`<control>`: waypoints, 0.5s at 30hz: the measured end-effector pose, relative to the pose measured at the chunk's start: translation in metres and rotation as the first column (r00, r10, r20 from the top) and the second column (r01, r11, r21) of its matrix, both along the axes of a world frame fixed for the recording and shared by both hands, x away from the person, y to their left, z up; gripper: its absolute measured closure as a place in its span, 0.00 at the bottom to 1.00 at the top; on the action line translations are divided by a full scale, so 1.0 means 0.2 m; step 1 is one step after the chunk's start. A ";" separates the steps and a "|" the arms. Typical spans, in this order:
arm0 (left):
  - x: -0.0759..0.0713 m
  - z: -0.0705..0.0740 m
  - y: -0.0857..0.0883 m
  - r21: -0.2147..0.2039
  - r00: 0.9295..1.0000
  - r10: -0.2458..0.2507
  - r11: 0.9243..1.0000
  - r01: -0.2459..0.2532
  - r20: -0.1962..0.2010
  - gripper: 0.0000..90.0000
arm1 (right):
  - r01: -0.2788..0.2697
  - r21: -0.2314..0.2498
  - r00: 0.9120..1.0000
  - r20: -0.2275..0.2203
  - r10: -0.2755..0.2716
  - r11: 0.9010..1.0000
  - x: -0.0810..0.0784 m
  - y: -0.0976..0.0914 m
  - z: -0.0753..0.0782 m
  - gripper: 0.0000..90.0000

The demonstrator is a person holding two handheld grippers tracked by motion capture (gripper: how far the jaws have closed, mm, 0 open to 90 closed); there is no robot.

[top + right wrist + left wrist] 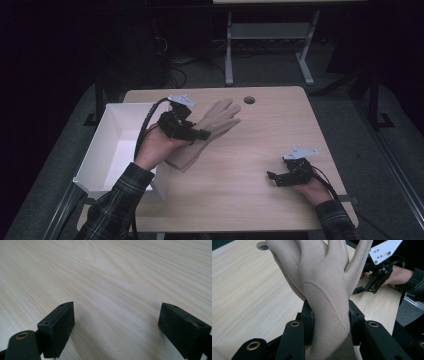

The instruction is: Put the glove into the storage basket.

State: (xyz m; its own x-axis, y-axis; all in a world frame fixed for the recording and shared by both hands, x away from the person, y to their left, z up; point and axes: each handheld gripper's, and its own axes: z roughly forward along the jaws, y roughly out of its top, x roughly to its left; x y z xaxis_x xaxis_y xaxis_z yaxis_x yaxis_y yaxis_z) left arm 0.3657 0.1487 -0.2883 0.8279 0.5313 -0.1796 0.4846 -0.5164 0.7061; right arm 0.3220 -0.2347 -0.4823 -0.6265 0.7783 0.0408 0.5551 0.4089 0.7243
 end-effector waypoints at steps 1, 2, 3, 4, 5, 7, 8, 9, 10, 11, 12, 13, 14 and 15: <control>0.00 0.01 0.04 -0.013 1.000 0.012 1.000 -0.012 0.005 0.73 | 0.000 0.000 1.000 0.000 0.000 1.000 0.00 0.00 0.00 0.15; 0.00 0.01 0.06 -0.013 1.000 0.016 1.000 -0.016 0.006 0.73 | 0.000 -0.002 1.000 0.002 0.000 1.000 0.00 0.00 0.00 0.14; 0.00 0.01 0.06 -0.013 1.000 0.016 1.000 -0.016 0.006 0.73 | 0.000 -0.002 1.000 0.002 0.000 1.000 0.00 0.00 0.00 0.14; 0.00 0.02 0.08 -0.013 1.000 0.025 1.000 -0.025 0.011 0.73 | 0.001 -0.001 1.000 0.001 -0.001 1.000 0.00 0.00 0.00 0.15; 0.00 0.02 0.11 -0.016 0.999 0.037 0.999 -0.037 0.012 0.73 | 0.001 -0.001 1.000 0.001 -0.001 1.000 0.00 0.00 0.00 0.15; 0.00 0.03 0.17 -0.017 0.998 0.058 0.998 -0.058 0.017 0.73 | 0.000 -0.001 1.000 0.002 0.000 1.000 0.00 0.00 0.00 0.15; 0.00 0.03 0.17 -0.017 0.998 0.058 0.998 -0.058 0.017 0.73 | 0.000 -0.001 1.000 0.002 0.000 1.000 0.00 0.00 0.00 0.15; 0.00 0.03 0.22 -0.020 0.997 0.077 0.997 -0.077 0.022 0.73 | 0.001 -0.002 1.000 0.000 -0.001 1.000 0.00 0.00 0.00 0.14; 0.00 0.03 0.25 -0.023 0.996 0.088 0.996 -0.088 0.021 0.73 | 0.001 -0.001 1.000 0.002 -0.001 1.000 0.00 0.00 0.00 0.14; 0.00 0.03 0.26 -0.024 0.995 0.093 0.995 -0.093 0.024 0.73 | 0.001 -0.002 1.000 0.002 -0.001 1.000 0.00 0.00 0.00 0.14; 0.00 0.03 0.29 -0.025 0.994 0.105 0.994 -0.105 0.025 0.73 | 0.002 -0.001 1.000 0.001 -0.002 1.000 0.00 0.00 0.00 0.15; 0.00 0.03 0.30 -0.023 0.993 0.112 0.994 -0.111 0.026 0.73 | 0.002 -0.002 1.000 0.001 -0.002 1.000 0.00 0.00 0.00 0.15; 0.00 0.02 0.33 -0.023 0.992 0.119 0.993 -0.118 0.029 0.73 | 0.002 -0.002 1.000 0.000 -0.002 1.000 0.00 0.00 0.00 0.14; 0.00 0.02 0.33 -0.023 0.992 0.119 0.993 -0.118 0.029 0.73 | 0.001 -0.002 1.000 0.002 -0.001 1.000 0.00 0.00 0.00 0.14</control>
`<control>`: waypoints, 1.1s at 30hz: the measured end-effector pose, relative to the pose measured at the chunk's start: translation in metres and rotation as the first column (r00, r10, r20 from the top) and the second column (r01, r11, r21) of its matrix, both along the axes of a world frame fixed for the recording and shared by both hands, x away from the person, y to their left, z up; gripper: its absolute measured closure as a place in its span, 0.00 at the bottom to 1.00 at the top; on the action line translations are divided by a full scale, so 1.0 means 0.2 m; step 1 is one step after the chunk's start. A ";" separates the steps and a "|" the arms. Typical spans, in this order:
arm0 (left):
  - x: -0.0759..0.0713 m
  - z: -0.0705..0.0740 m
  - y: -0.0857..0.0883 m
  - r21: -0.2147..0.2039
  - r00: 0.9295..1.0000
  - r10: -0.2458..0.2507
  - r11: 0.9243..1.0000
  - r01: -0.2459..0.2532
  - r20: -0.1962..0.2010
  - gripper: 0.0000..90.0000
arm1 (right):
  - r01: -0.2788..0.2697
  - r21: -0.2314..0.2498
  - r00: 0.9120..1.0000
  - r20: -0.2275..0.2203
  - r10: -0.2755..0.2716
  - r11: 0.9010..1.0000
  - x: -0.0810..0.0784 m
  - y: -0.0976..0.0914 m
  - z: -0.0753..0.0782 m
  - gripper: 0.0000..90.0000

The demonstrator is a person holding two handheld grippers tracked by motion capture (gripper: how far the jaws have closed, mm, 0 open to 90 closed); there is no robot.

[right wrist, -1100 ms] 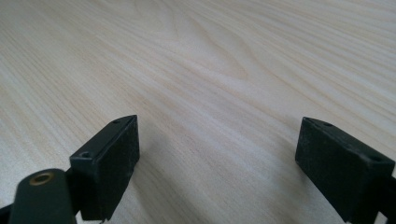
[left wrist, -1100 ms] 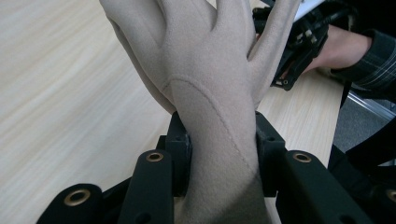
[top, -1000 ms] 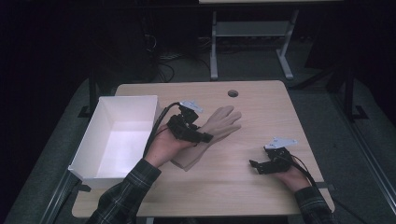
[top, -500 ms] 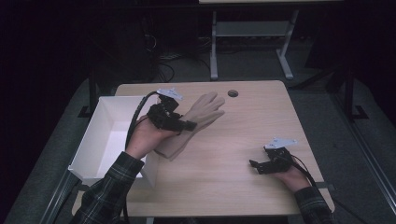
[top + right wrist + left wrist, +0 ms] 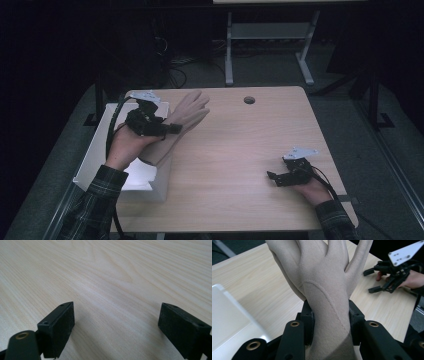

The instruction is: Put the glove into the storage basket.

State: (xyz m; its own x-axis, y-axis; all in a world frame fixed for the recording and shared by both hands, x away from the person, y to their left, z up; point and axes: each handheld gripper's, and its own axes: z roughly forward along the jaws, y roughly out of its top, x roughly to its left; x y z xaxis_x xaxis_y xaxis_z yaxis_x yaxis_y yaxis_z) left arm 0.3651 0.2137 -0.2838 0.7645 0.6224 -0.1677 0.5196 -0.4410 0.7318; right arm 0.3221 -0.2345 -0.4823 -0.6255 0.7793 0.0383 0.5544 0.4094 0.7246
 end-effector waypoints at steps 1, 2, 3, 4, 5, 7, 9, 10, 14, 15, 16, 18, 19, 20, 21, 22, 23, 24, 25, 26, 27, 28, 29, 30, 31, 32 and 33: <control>0.00 -0.01 0.04 -0.002 1.000 0.022 1.000 -0.022 0.003 0.73 | 0.001 0.000 1.000 -0.001 -0.001 1.000 0.00 0.00 0.00 0.14; -0.01 -0.01 0.07 -0.003 0.999 0.034 0.999 -0.034 0.008 0.73 | 0.000 -0.001 1.000 -0.001 0.000 1.000 0.00 0.00 0.00 0.14; -0.01 -0.01 0.07 -0.003 0.999 0.034 0.999 -0.034 0.008 0.73 | 0.000 -0.001 1.000 -0.001 0.000 1.000 0.00 0.00 0.00 0.14; -0.01 -0.01 0.09 -0.011 0.999 0.045 0.999 -0.045 0.006 0.73 | 0.001 -0.001 1.000 -0.001 -0.001 1.000 0.00 0.00 0.00 0.15; -0.01 -0.02 0.13 -0.013 0.998 0.062 0.998 -0.062 0.007 0.73 | 0.001 0.000 1.000 -0.001 -0.001 1.000 0.00 0.00 0.00 0.14; -0.01 -0.03 0.17 -0.010 0.996 0.090 0.996 -0.090 0.010 0.73 | 0.000 -0.001 1.000 0.000 0.000 1.000 0.00 0.00 0.00 0.15; -0.02 -0.04 0.22 -0.008 0.993 0.115 0.993 -0.114 0.012 0.73 | 0.001 0.000 1.000 -0.001 -0.001 1.000 0.00 0.00 0.00 0.15; -0.02 -0.05 0.25 -0.008 0.991 0.130 0.992 -0.130 0.011 0.73 | 0.001 0.000 1.000 -0.001 -0.001 1.000 0.00 0.00 0.00 0.15; -0.02 -0.07 0.32 -0.014 0.986 0.166 0.986 -0.166 0.010 0.73 | 0.001 -0.001 1.000 -0.001 -0.001 1.000 0.00 0.00 0.00 0.14; -0.02 -0.08 0.35 -0.002 0.984 0.180 0.984 -0.180 0.009 0.73 | 0.001 -0.001 1.000 -0.001 -0.001 1.000 0.00 0.00 0.00 0.15; -0.03 -0.09 0.37 0.003 0.982 0.190 0.982 -0.190 0.009 0.73 | 0.000 0.000 1.000 0.001 0.000 1.000 0.00 0.00 0.00 0.15; -0.03 -0.12 0.39 0.005 0.977 0.215 0.977 -0.215 0.008 0.73 | 0.001 -0.001 1.000 0.000 -0.001 1.000 0.00 0.00 0.00 0.15; -0.03 -0.13 0.41 0.010 0.974 0.225 0.974 -0.225 0.007 0.73 | 0.001 -0.001 1.000 0.000 -0.001 1.000 0.00 0.00 0.00 0.15; -0.02 -0.14 0.42 0.011 0.973 0.231 0.973 -0.231 0.007 0.73 | 0.002 -0.001 1.000 0.000 -0.002 1.000 0.00 0.00 0.00 0.14; -0.02 -0.14 0.42 0.011 0.973 0.231 0.973 -0.231 0.007 0.73 | 0.002 -0.001 1.000 -0.001 -0.002 1.000 0.00 0.00 0.00 0.15; -0.02 -0.18 0.45 0.012 0.968 0.251 0.968 -0.251 0.001 0.73 | 0.002 -0.001 1.000 -0.001 -0.002 1.000 0.00 0.00 0.00 0.15; -0.02 -0.18 0.45 0.012 0.968 0.251 0.968 -0.251 0.001 0.73 | 0.002 -0.001 1.000 0.000 -0.002 1.000 0.00 0.00 0.00 0.15; -0.01 -0.21 0.47 0.020 0.965 0.263 0.965 -0.263 -0.005 0.73 | 0.003 -0.001 1.000 -0.001 -0.003 1.000 0.00 0.00 0.00 0.15; -0.01 -0.22 0.48 0.022 0.962 0.273 0.962 -0.272 -0.009 0.73 | 0.003 -0.001 1.000 -0.001 -0.003 1.000 0.00 0.00 0.00 0.15; 0.00 -0.24 0.50 0.027 0.961 0.277 0.961 -0.277 -0.012 0.73 | 0.002 -0.001 1.000 -0.001 -0.002 1.000 0.00 0.00 0.00 0.14; 0.00 -0.25 0.50 0.029 0.958 0.285 0.958 -0.285 -0.016 0.73 | 0.002 -0.001 1.000 0.000 -0.002 1.000 0.00 0.00 0.00 0.14; 0.00 -0.27 0.51 0.038 0.956 0.293 0.956 -0.292 -0.017 0.73 | 0.002 -0.001 1.000 -0.001 -0.002 1.000 0.00 0.00 0.00 0.15; 0.01 -0.28 0.52 0.048 0.953 0.301 0.953 -0.300 -0.017 0.73 | 0.002 -0.001 1.000 -0.001 -0.002 1.000 0.00 0.00 0.00 0.15; 0.01 -0.30 0.52 0.052 0.952 0.305 0.951 -0.304 -0.018 0.73 | 0.001 -0.001 1.000 0.000 -0.001 1.000 0.00 0.00 0.00 0.15; 0.01 -0.30 0.52 0.052 0.952 0.305 0.951 -0.304 -0.018 0.73 | 0.002 -0.001 1.000 0.000 -0.002 1.000 0.00 0.00 0.00 0.15; 0.01 -0.31 0.53 0.057 0.950 0.312 0.949 -0.311 -0.025 0.73 | 0.002 -0.001 1.000 0.000 -0.002 1.000 0.00 0.00 0.00 0.15; 0.02 -0.33 0.53 0.062 0.948 0.316 0.947 -0.314 -0.028 0.73 | 0.002 -0.002 1.000 0.000 -0.002 1.000 0.00 0.00 0.00 0.14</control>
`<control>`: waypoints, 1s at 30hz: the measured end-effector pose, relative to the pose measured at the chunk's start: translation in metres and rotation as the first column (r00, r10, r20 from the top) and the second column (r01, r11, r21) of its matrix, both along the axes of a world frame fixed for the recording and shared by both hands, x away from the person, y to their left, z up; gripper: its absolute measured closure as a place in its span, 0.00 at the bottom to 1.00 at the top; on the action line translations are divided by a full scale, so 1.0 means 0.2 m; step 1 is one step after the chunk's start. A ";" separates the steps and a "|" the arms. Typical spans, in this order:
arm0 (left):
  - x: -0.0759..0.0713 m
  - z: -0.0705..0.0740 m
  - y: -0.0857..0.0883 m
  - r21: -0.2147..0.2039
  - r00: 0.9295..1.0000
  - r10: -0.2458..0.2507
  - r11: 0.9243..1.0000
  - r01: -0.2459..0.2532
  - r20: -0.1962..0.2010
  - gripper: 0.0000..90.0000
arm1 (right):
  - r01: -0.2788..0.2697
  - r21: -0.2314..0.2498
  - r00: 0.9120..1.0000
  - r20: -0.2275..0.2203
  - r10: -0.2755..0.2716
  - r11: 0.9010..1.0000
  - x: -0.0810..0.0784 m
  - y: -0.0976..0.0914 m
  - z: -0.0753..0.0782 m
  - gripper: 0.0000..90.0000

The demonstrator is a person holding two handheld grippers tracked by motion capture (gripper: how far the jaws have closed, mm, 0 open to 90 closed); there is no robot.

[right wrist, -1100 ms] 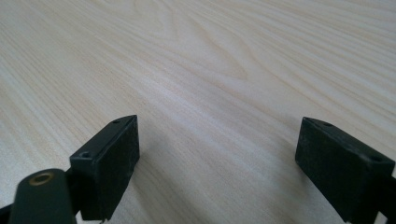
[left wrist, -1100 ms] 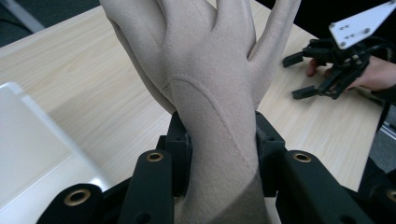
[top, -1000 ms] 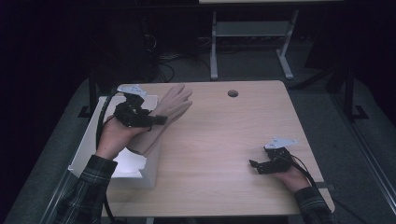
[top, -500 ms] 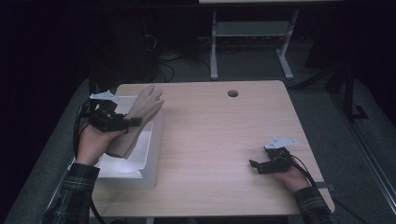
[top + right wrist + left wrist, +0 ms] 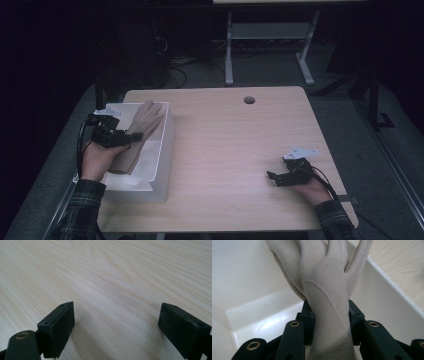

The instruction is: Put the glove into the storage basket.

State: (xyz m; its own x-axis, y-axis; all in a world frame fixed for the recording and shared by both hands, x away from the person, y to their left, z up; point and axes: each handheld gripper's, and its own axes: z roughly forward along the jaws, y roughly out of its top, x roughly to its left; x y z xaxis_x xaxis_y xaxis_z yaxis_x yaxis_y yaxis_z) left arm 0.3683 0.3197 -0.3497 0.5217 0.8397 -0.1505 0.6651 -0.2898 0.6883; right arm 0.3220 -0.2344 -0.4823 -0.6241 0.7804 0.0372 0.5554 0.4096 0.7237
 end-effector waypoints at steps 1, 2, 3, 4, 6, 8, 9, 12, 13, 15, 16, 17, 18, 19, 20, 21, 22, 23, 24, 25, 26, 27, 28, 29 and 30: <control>0.00 -0.03 0.00 0.007 1.000 0.005 1.000 -0.005 -0.008 0.73 | 0.000 0.000 1.000 0.000 0.000 1.000 0.00 0.00 0.00 0.15; 0.01 -0.05 0.01 0.009 1.000 0.007 1.000 -0.007 -0.013 0.73 | 0.000 0.000 1.000 -0.001 0.000 1.000 0.00 0.00 0.00 0.15; 0.01 -0.06 0.01 0.006 1.000 0.012 1.000 -0.012 -0.014 0.73 | 0.000 0.000 1.000 0.000 0.000 1.000 0.00 0.00 0.00 0.14; 0.01 -0.08 0.01 0.010 1.000 0.016 1.000 -0.016 -0.017 0.73 | 0.001 0.000 1.000 -0.001 -0.001 1.000 0.00 0.00 0.00 0.15; 0.01 -0.11 0.01 0.008 0.999 0.023 1.000 -0.023 -0.025 0.73 | -0.001 0.000 1.000 0.000 0.001 1.000 0.00 0.00 0.00 0.14; 0.01 -0.13 0.02 0.012 0.999 0.025 1.000 -0.025 -0.029 0.73 | -0.001 0.000 1.000 0.000 0.001 1.000 0.00 0.00 0.00 0.15; 0.02 -0.15 0.02 0.018 0.999 0.028 0.999 -0.027 -0.035 0.73 | 0.000 0.000 1.000 0.000 0.000 1.000 0.00 0.00 0.00 0.15; 0.02 -0.21 0.02 0.028 0.998 0.037 0.999 -0.035 -0.051 0.72 | 0.000 0.000 1.000 0.000 0.000 1.000 0.00 0.00 0.00 0.14; 0.02 -0.22 0.02 0.031 0.998 0.038 0.999 -0.037 -0.057 0.72 | 0.000 0.000 1.000 0.000 0.000 1.000 0.00 0.00 0.00 0.15; 0.03 -0.26 0.02 0.037 0.997 0.036 0.999 -0.034 -0.065 0.72 | 0.000 0.000 1.000 0.000 0.000 1.000 0.00 0.00 0.00 0.15; 0.03 -0.27 0.01 0.038 0.997 0.040 0.999 -0.038 -0.070 0.72 | 0.001 0.000 1.000 -0.001 -0.001 1.000 0.00 0.00 0.00 0.15; 0.03 -0.28 0.01 0.040 0.996 0.043 0.998 -0.040 -0.073 0.72 | -0.001 0.000 1.000 0.000 0.001 1.000 0.00 0.00 0.00 0.14; 0.03 -0.28 0.01 0.040 0.996 0.043 0.998 -0.040 -0.073 0.72 | 0.000 -0.001 1.000 -0.002 0.000 1.000 0.00 0.00 0.00 0.14; 0.03 -0.31 0.01 0.053 0.996 0.041 0.998 -0.036 -0.078 0.72 | -0.001 -0.002 1.000 -0.002 0.001 1.000 0.00 0.00 0.00 0.15; 0.03 -0.32 0.01 0.057 0.996 0.043 0.998 -0.038 -0.082 0.72 | 0.000 -0.001 1.000 -0.002 0.000 1.000 0.00 0.00 0.00 0.15; 0.04 -0.33 0.00 0.058 0.995 0.042 0.998 -0.037 -0.088 0.72 | -0.001 -0.001 1.000 -0.001 0.001 1.000 0.00 0.00 0.00 0.15; 0.04 -0.34 0.00 0.065 0.995 0.041 0.997 -0.035 -0.091 0.72 | 0.000 -0.001 1.000 -0.001 0.000 1.000 0.00 0.00 0.00 0.14; 0.04 -0.34 0.00 0.075 0.995 0.038 0.997 -0.031 -0.097 0.71 | 0.000 -0.001 1.000 -0.002 0.000 1.000 0.00 0.00 0.00 0.15; 0.04 -0.34 0.00 0.075 0.995 0.035 0.997 -0.028 -0.098 0.71 | -0.002 -0.001 1.000 0.000 0.002 1.000 0.00 0.00 0.00 0.14; 0.04 -0.35 0.00 0.072 0.994 0.032 0.997 -0.025 -0.102 0.70 | -0.001 -0.001 1.000 -0.001 0.001 1.000 0.00 0.00 0.00 0.14; 0.04 -0.35 0.00 0.069 0.994 0.033 0.997 -0.026 -0.108 0.69 | -0.001 -0.001 1.000 0.000 0.001 1.000 0.00 0.00 0.00 0.14; 0.04 -0.36 0.00 0.075 0.993 0.032 0.997 -0.024 -0.112 0.68 | 0.000 -0.001 1.000 -0.001 0.000 1.000 0.00 0.00 0.00 0.15; 0.04 -0.36 -0.01 0.084 0.993 0.029 0.996 -0.019 -0.118 0.67 | 0.000 -0.001 1.000 -0.001 0.000 1.000 0.00 0.00 0.00 0.15; 0.04 -0.36 -0.01 0.088 0.992 0.025 0.996 -0.014 -0.123 0.64 | -0.001 -0.001 1.000 -0.001 0.001 1.000 0.00 0.00 0.00 0.14; 0.05 -0.37 -0.01 0.092 0.992 0.023 0.996 -0.011 -0.126 0.60 | -0.001 -0.001 1.000 -0.001 0.001 1.000 0.00 0.00 0.00 0.15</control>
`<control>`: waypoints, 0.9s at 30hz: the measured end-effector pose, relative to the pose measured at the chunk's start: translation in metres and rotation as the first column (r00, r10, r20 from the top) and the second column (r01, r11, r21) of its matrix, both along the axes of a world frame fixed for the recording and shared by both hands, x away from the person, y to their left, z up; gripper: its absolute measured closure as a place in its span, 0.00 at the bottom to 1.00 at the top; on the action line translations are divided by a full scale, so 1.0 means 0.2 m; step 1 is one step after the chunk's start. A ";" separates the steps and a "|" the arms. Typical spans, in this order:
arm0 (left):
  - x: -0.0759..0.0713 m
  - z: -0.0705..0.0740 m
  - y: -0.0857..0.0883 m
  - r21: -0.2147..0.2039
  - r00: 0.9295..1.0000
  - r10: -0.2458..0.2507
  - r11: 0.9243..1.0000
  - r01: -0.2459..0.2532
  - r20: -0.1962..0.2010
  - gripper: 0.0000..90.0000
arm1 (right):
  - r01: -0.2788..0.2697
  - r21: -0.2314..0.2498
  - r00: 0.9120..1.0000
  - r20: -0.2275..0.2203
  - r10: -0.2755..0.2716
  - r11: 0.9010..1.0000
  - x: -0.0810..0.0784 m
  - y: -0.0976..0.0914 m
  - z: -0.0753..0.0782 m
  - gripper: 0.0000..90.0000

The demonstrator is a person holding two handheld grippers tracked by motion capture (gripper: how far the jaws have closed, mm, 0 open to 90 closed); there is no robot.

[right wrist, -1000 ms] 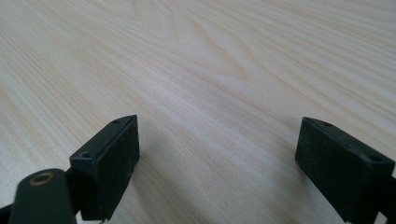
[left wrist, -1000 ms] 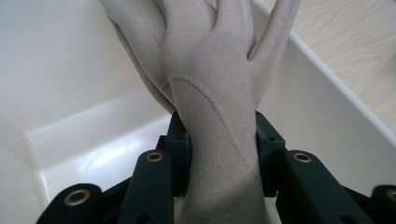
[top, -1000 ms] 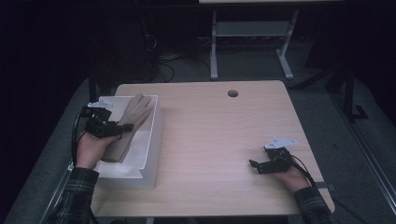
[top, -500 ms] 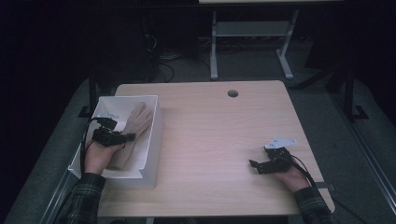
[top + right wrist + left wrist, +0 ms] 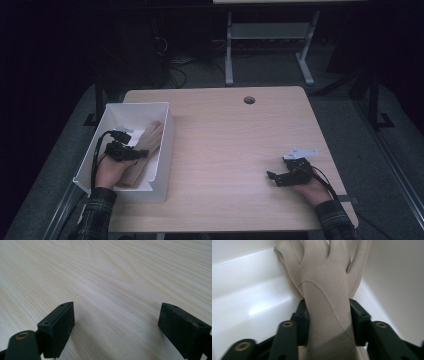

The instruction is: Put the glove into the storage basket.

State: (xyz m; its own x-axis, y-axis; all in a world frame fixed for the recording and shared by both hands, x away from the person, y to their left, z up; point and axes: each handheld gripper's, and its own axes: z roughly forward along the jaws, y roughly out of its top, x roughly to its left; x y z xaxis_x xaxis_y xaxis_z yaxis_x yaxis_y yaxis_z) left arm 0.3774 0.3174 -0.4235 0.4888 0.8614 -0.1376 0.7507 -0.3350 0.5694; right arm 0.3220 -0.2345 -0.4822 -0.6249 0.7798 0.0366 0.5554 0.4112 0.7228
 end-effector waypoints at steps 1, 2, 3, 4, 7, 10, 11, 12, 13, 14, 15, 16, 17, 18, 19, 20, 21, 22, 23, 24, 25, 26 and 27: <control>0.00 0.00 0.00 0.007 1.000 0.000 1.000 0.000 0.004 0.57 | 0.000 0.000 1.000 0.000 0.000 1.000 0.00 0.00 0.00 0.15; 0.00 0.00 0.00 0.005 1.000 0.003 1.000 -0.003 0.014 0.54 | 0.000 0.000 1.000 0.000 0.000 1.000 0.00 0.00 0.00 0.15; 0.00 0.00 0.00 -0.001 1.000 0.007 1.000 -0.007 0.016 0.51 | 0.000 0.000 1.000 0.000 0.000 1.000 0.00 0.00 0.00 0.15; 0.00 0.00 0.00 -0.010 1.000 0.016 1.000 -0.016 0.027 0.48 | 0.001 0.000 1.000 0.000 -0.001 1.000 0.00 0.00 0.00 0.15; 0.00 0.00 0.01 -0.018 0.999 0.021 1.000 -0.021 0.027 0.42 | 0.000 0.000 1.000 0.000 0.000 1.000 0.00 0.00 0.00 0.14; 0.00 0.01 0.01 -0.021 0.999 0.023 1.000 -0.022 0.039 0.33 | 0.000 0.000 1.000 0.000 0.000 1.000 0.00 0.00 0.00 0.15; 0.01 0.01 0.01 -0.021 0.998 0.029 0.999 -0.028 0.047 0.30 | 0.001 0.000 1.000 -0.001 -0.001 1.000 0.00 0.00 0.00 0.15; 0.01 0.02 0.01 -0.019 0.998 0.034 0.999 -0.033 0.050 0.29 | 0.000 0.000 1.000 0.000 0.000 1.000 0.00 0.00 0.00 0.15; 0.01 0.02 0.02 -0.017 0.998 0.035 0.999 -0.034 0.051 0.26 | 0.000 0.000 1.000 0.000 0.000 1.000 0.00 0.00 0.00 0.15; 0.01 0.03 0.02 -0.016 0.998 0.037 0.999 -0.036 0.056 0.25 | 0.001 0.000 1.000 -0.002 -0.001 1.000 0.00 0.00 0.00 0.15; 0.01 0.03 0.02 -0.016 0.998 0.037 0.999 -0.036 0.056 0.23 | 0.001 0.000 1.000 -0.002 -0.001 1.000 0.00 0.00 0.00 0.15; 0.01 0.05 0.02 -0.015 0.997 0.044 0.999 -0.043 0.066 0.23 | 0.001 0.000 1.000 -0.001 -0.001 1.000 0.00 0.00 0.00 0.15; 0.01 0.06 0.02 -0.022 0.996 0.044 0.999 -0.043 0.075 0.22 | 0.000 0.000 1.000 -0.001 0.000 1.000 0.00 0.00 0.00 0.15; 0.01 0.09 0.03 -0.024 0.996 0.044 0.999 -0.043 0.082 0.20 | 0.000 0.000 1.000 0.000 0.000 1.000 0.00 0.00 0.00 0.15; 0.01 0.11 0.02 -0.025 0.995 0.042 0.999 -0.040 0.089 0.20 | 0.001 0.001 1.000 0.000 -0.001 1.000 0.00 0.00 0.00 0.14; 0.01 0.11 0.02 -0.025 0.995 0.042 0.999 -0.040 0.089 0.20 | 0.001 0.001 1.000 0.000 -0.001 1.000 0.00 0.00 0.00 0.14; 0.01 0.15 0.02 -0.035 0.994 0.039 0.999 -0.036 0.103 0.19 | 0.000 0.001 1.000 0.000 0.000 1.000 0.00 0.00 0.00 0.15; 0.01 0.17 0.02 -0.036 0.994 0.036 0.999 -0.032 0.106 0.19 | 0.001 0.000 1.000 -0.001 -0.001 1.000 0.00 0.00 0.00 0.15; 0.01 0.19 0.02 -0.037 0.993 0.033 0.999 -0.029 0.111 0.19 | 0.000 0.000 1.000 -0.001 0.000 1.000 0.00 0.00 0.00 0.15; 0.01 0.19 0.02 -0.037 0.993 0.033 0.999 -0.029 0.111 0.19 | 0.000 0.000 1.000 -0.001 0.000 1.000 0.00 0.00 0.00 0.15; 0.01 0.23 0.01 -0.049 0.992 0.030 0.998 -0.024 0.120 0.19 | 0.001 0.002 1.000 0.000 -0.001 1.000 0.00 0.00 0.00 0.15; 0.01 0.25 0.01 -0.055 0.992 0.026 0.998 -0.019 0.127 0.19 | 0.002 0.002 1.000 -0.002 -0.002 1.000 0.00 0.00 0.00 0.14; 0.01 0.26 0.00 -0.060 0.991 0.025 0.998 -0.018 0.131 0.19 | 0.002 0.002 1.000 -0.001 -0.002 1.000 0.00 0.00 0.00 0.15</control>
